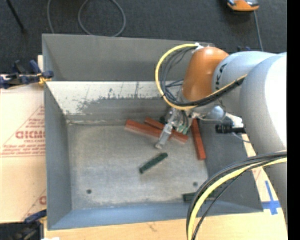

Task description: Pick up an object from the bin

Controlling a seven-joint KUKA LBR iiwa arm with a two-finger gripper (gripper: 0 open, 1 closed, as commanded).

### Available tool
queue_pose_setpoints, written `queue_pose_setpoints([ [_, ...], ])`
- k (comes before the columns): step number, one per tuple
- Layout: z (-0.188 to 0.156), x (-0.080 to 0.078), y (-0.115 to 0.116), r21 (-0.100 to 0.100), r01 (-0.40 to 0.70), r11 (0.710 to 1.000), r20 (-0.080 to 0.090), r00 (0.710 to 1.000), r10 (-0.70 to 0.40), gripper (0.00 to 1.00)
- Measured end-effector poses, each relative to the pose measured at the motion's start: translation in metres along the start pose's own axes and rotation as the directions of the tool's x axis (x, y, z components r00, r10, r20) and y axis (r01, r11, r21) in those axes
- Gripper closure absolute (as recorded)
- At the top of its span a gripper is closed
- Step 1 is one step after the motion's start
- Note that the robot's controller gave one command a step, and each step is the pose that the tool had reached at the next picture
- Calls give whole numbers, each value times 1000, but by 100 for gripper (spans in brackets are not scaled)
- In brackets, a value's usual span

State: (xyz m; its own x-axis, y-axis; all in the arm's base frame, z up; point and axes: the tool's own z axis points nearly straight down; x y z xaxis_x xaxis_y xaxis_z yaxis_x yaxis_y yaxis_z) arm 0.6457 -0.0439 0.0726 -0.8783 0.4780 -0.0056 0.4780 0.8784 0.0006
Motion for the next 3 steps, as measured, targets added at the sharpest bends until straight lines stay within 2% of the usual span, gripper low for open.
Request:
queue_pose_setpoints([
  [1, -4, -3, 1, -2, 4, 1000, 8, 1000, -4, 100],
  [2, -89, -7, 1, -4, 8, 1000, 6, 1000, -8, 100],
  [3, -103, -9, 1, -1, 12, 1000, 2, 1000, -12, 100],
])
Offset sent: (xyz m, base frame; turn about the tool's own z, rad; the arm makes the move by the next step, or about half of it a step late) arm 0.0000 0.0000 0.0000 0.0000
